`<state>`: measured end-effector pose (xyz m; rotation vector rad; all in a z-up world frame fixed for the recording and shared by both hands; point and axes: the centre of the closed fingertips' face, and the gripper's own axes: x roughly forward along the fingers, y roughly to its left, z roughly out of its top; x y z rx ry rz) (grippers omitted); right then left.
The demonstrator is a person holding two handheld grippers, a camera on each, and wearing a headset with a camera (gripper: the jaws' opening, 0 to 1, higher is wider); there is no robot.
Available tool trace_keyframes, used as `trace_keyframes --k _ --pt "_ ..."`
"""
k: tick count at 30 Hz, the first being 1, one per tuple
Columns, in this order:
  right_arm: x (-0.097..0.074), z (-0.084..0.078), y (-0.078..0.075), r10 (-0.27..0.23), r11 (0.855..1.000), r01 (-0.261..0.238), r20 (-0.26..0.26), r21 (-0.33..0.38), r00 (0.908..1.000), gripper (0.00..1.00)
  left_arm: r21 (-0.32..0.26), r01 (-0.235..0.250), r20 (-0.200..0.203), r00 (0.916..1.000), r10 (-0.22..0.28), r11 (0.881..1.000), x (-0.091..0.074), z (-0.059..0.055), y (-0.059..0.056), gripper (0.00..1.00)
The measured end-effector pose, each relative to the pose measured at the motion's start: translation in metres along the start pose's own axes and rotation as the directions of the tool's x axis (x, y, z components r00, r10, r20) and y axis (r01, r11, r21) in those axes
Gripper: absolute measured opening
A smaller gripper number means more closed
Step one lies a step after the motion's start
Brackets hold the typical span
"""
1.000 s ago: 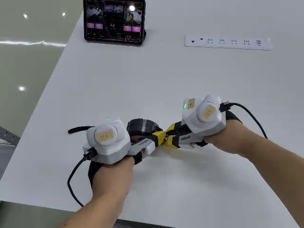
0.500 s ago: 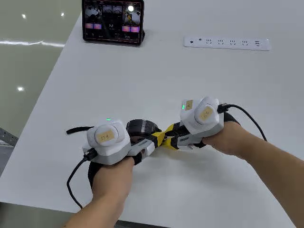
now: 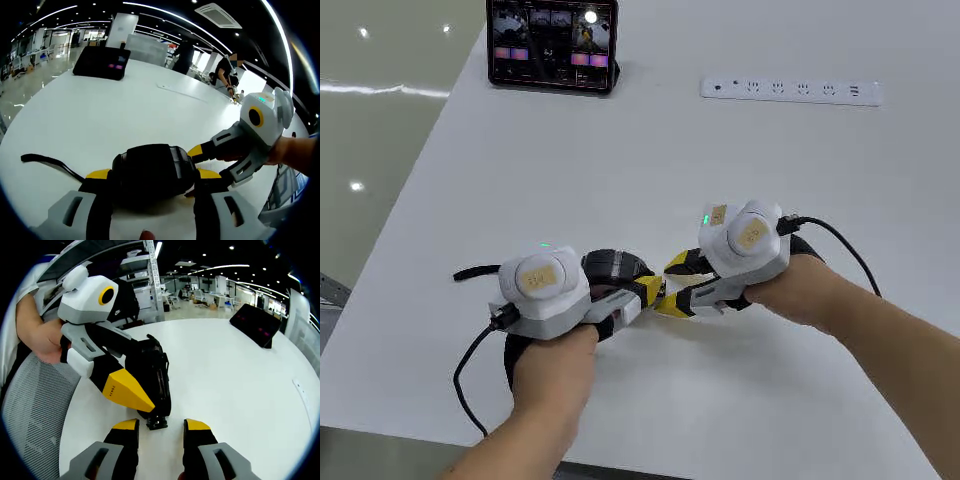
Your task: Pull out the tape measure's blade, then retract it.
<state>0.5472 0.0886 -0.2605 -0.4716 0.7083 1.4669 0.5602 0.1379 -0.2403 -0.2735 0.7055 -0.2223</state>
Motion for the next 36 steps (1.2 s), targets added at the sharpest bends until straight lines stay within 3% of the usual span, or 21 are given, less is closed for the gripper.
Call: trace_keyframes --k 3,6,12,16,36 --pt "-0.001 0.0 -0.001 -0.01 1.0 0.01 0.001 0.009 0.9999 0.37 -0.008 0.001 -0.006 1.0 -0.001 1.0 -0.003 0.0 0.002 0.61" --pt "-0.001 0.0 -0.001 -0.013 1.0 0.013 -0.001 0.018 0.9999 0.39 0.009 0.019 0.019 0.9996 -0.02 1.0 -0.006 0.005 -0.001 0.61" --pt "-0.003 0.001 -0.001 -0.023 0.999 0.023 0.004 0.026 0.9997 0.42 0.023 0.037 0.013 0.9992 -0.037 0.999 -0.006 0.005 -0.004 0.64" --pt "-0.008 0.003 -0.002 -0.036 0.999 0.035 0.019 0.042 0.9992 0.45 0.078 0.057 0.019 0.9981 -0.058 0.995 -0.009 0.006 -0.009 0.67" --pt "-0.029 0.006 -0.001 -0.111 0.991 0.107 0.056 0.078 0.9922 0.57 0.19 0.107 0.007 0.9939 -0.11 0.976 -0.018 0.01 -0.013 0.7"
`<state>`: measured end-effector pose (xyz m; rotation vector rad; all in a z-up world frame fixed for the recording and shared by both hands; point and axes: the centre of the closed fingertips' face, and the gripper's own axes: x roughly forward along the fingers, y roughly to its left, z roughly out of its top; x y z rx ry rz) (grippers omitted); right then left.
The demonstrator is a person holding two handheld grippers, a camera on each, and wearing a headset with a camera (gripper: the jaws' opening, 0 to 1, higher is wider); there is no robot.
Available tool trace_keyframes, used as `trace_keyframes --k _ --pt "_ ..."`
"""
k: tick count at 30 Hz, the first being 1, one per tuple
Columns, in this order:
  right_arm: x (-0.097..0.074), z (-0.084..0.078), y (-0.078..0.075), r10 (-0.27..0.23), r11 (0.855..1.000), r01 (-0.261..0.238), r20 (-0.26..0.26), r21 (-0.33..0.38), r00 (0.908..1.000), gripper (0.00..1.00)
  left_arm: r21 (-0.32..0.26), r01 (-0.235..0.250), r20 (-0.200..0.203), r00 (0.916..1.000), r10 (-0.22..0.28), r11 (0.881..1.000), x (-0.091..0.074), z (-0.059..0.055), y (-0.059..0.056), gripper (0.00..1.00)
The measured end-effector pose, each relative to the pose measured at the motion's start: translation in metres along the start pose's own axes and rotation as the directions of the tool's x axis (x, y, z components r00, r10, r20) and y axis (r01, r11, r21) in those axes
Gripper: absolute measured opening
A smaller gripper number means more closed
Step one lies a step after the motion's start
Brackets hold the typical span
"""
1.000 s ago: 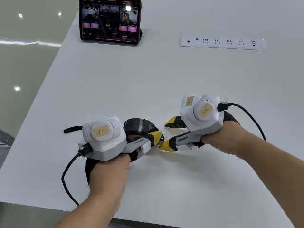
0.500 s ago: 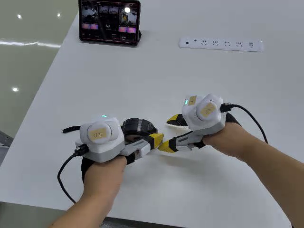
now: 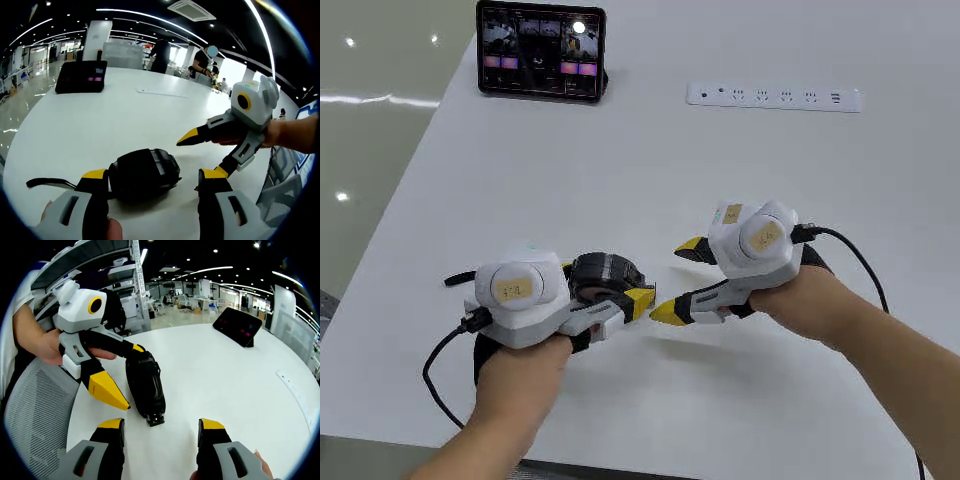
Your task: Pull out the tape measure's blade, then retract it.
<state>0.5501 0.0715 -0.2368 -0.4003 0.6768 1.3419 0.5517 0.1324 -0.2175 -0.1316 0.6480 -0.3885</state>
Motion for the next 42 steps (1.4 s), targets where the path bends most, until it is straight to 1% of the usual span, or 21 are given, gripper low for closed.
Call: trace_keyframes --k 5,12,18,21,23,25,27,32,34,37,39,41,42 --pt "-0.008 -0.001 0.001 -0.013 1.0 0.013 0.009 0.011 0.9999 0.58 0.026 0.007 -0.001 1.0 -0.007 1.0 -0.002 0.0 -0.001 0.7" --pt "-0.021 -0.004 0.008 -0.04 0.999 0.038 0.046 0.032 0.9982 0.6 0.065 0.032 0.013 0.9994 -0.033 0.997 -0.008 0.003 -0.006 0.74" --pt "-0.033 -0.005 0.013 -0.074 0.996 0.069 0.079 0.058 0.9942 0.62 0.099 0.046 0.014 0.9988 -0.047 0.994 -0.014 0.004 -0.007 0.76" --pt "-0.041 -0.007 0.014 -0.099 0.993 0.092 0.095 0.075 0.9905 0.64 0.115 0.044 0.02 0.9987 -0.046 0.992 -0.018 0.006 -0.006 0.78" --pt "-0.045 -0.008 0.015 -0.106 0.992 0.098 0.1 0.08 0.9893 0.66 0.12 0.047 0.02 0.9986 -0.05 0.992 -0.02 0.006 -0.006 0.8" --pt "-0.051 -0.007 0.016 -0.11 0.99 0.1 0.116 0.095 0.9871 0.67 0.125 0.052 0.023 0.9982 -0.055 0.991 -0.022 0.007 -0.007 0.82" --pt "-0.054 -0.01 0.017 -0.118 0.99 0.108 0.112 0.093 0.9867 0.68 0.142 0.055 0.023 0.998 -0.059 0.988 -0.024 0.007 -0.008 0.84" --pt "-0.063 -0.013 0.019 -0.137 0.987 0.124 0.122 0.106 0.9831 0.71 0.177 0.063 0.017 0.9976 -0.067 0.982 -0.03 0.005 -0.009 0.86" --pt "-0.067 -0.015 0.019 -0.147 0.985 0.133 0.126 0.111 0.9811 0.73 0.177 0.074 0.017 0.9968 -0.078 0.981 -0.033 0.004 -0.01 0.87" --pt "-0.072 -0.016 0.021 -0.158 0.982 0.142 0.131 0.121 0.9788 0.74 0.179 0.077 0.017 0.9966 -0.081 0.981 -0.037 0.005 -0.009 0.88" --pt "-0.074 -0.018 0.024 -0.161 0.981 0.144 0.133 0.129 0.9779 0.75 0.164 0.091 0.03 0.9948 -0.097 0.982 -0.04 0.007 -0.01 0.88" --pt "-0.076 -0.019 0.026 -0.166 0.98 0.149 0.136 0.132 0.9767 0.77 0.17 0.091 0.028 0.9949 -0.097 0.981 -0.043 0.007 -0.01 0.89" --pt "-0.078 -0.02 0.027 -0.17 0.979 0.151 0.136 0.137 0.976 0.78 0.187 0.093 0.02 0.995 -0.098 0.978 -0.045 0.006 -0.011 0.89"
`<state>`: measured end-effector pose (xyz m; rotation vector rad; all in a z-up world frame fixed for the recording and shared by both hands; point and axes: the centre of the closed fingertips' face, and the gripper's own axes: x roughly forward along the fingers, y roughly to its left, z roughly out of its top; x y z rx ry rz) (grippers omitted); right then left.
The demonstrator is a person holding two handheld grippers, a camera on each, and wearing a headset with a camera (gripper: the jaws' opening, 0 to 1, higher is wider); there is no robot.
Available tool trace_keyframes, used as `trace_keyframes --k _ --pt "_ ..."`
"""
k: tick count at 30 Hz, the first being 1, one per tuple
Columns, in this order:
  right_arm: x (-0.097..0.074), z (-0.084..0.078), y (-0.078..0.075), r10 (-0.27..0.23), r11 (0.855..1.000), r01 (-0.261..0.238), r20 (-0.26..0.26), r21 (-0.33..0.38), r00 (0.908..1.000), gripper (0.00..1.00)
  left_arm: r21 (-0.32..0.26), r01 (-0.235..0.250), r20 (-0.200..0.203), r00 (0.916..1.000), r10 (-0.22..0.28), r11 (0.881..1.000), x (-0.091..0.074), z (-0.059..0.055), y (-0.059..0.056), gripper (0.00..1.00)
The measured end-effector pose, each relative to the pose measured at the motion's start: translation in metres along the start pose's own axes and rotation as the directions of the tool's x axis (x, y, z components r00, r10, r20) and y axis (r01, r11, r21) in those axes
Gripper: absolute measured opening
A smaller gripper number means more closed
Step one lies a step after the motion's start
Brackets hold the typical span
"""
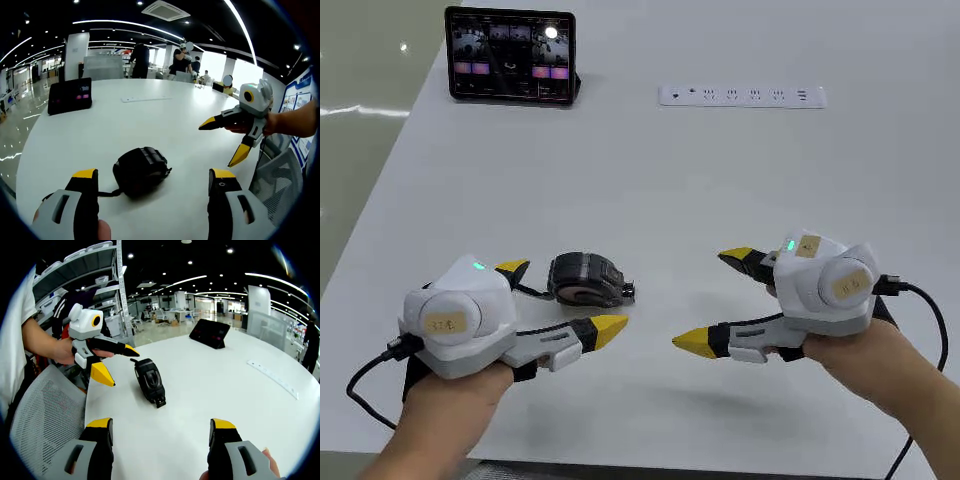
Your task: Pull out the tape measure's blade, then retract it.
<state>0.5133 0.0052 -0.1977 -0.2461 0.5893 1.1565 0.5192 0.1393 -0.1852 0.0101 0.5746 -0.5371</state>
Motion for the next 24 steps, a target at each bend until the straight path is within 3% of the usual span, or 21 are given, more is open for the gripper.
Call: trace_keyframes --k 24 --pt "-0.04 -0.017 0.004 -0.078 0.997 0.077 0.026 0.028 0.9966 0.86 0.083 0.065 -0.04 0.9973 -0.062 0.994 -0.021 -0.011 -0.001 0.93"
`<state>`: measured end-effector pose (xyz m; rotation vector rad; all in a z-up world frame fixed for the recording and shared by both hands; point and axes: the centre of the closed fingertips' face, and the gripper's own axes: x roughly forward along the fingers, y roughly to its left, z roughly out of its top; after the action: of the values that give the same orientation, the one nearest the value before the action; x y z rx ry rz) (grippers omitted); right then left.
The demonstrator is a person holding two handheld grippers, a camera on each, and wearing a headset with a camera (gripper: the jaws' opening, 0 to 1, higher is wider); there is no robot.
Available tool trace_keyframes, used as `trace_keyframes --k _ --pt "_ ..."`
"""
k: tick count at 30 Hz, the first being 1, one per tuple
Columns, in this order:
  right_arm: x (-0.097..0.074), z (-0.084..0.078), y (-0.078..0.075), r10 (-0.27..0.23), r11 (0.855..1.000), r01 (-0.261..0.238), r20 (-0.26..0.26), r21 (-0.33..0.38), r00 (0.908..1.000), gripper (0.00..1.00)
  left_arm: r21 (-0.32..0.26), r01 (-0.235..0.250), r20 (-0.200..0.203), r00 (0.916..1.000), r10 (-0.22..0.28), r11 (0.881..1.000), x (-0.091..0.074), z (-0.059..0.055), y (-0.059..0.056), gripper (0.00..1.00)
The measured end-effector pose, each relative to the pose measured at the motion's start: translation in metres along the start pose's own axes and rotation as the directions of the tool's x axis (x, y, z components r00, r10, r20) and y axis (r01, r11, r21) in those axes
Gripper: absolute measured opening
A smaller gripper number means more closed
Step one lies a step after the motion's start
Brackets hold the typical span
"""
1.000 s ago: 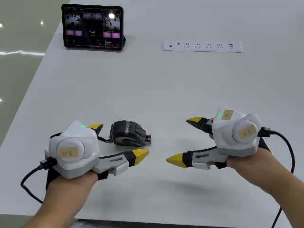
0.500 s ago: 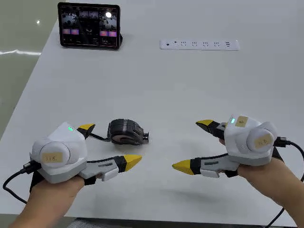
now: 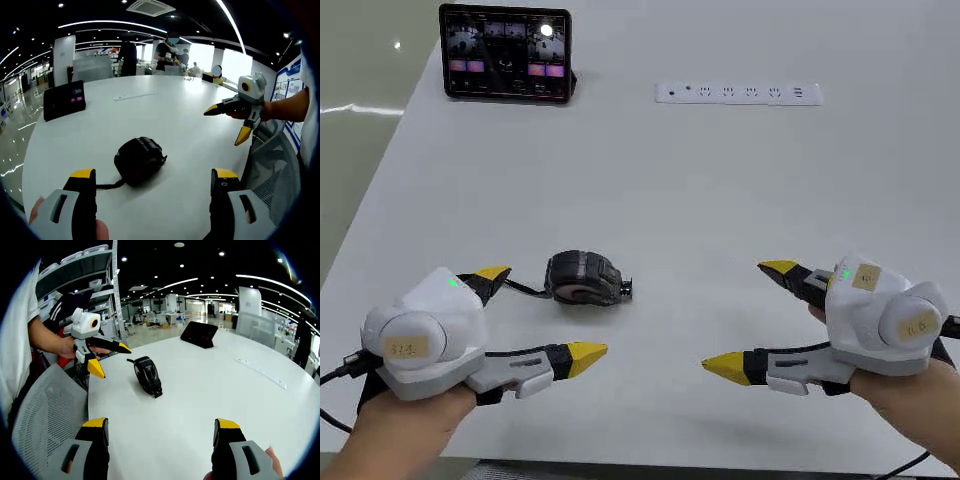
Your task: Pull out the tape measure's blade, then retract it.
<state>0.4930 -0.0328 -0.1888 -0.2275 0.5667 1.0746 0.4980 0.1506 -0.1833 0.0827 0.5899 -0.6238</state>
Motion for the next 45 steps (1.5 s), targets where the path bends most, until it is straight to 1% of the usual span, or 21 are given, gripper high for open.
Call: trace_keyframes --k 3,5,11,13,16,19,22,28,35,38,42,45 --pt "-0.005 -0.002 0.002 -0.011 1.0 0.011 0.007 0.006 0.9999 0.87 0.011 0.014 0.003 0.9999 -0.014 1.0 -0.002 0.0 -0.003 0.94" --pt "-0.008 -0.001 0.003 -0.014 1.0 0.014 0.017 0.011 0.9998 0.89 0.014 0.022 -0.003 0.9998 -0.022 1.0 -0.003 0.0 -0.005 0.94" --pt "-0.017 -0.005 0.005 -0.027 0.999 0.027 0.024 0.023 0.9993 0.9 0.049 0.036 0.0 0.9994 -0.036 0.998 -0.01 0.0 -0.01 0.95" --pt "-0.02 -0.006 0.005 -0.037 0.999 0.037 0.029 0.024 0.9989 0.9 0.05 0.042 0.007 0.9991 -0.042 0.998 -0.013 0.001 -0.011 0.96" --pt "-0.023 -0.008 0.004 -0.049 0.998 0.048 0.034 0.031 0.9982 0.91 0.066 0.047 0.002 0.9989 -0.048 0.997 -0.015 -0.003 -0.012 0.97" --pt "-0.028 -0.012 0.001 -0.066 0.997 0.065 0.031 0.034 0.9973 0.92 0.074 0.05 0.008 0.9987 -0.05 0.996 -0.018 -0.004 -0.013 0.98" --pt "-0.033 -0.016 -0.001 -0.079 0.996 0.078 0.032 0.045 0.9963 0.92 0.083 0.051 0.007 0.9987 -0.051 0.995 -0.022 -0.007 -0.014 0.99" --pt "-0.042 -0.026 -0.002 -0.097 0.994 0.097 0.019 0.043 0.9951 0.94 0.091 0.043 -0.002 0.9991 -0.043 0.995 -0.027 -0.013 -0.011 0.99" --pt "-0.047 -0.031 -0.002 -0.107 0.993 0.107 0.009 0.048 0.9942 0.94 0.1 0.038 -0.015 0.9992 -0.036 0.994 -0.035 -0.02 -0.006 0.99" --pt "-0.049 -0.032 -0.002 -0.109 0.993 0.108 0.004 0.046 0.9941 0.94 0.11 0.04 -0.016 0.9991 -0.039 0.993 -0.04 -0.022 -0.006 0.99" --pt "-0.052 -0.035 -0.002 -0.109 0.993 0.109 0.001 0.05 0.994 0.92 0.1 0.034 -0.021 0.9993 -0.032 0.994 -0.042 -0.023 -0.005 0.99" --pt "-0.054 -0.037 -0.001 -0.11 0.993 0.11 -0.007 0.045 0.9939 0.93 0.101 0.037 -0.023 0.9991 -0.035 0.994 -0.043 -0.023 -0.008 0.99"
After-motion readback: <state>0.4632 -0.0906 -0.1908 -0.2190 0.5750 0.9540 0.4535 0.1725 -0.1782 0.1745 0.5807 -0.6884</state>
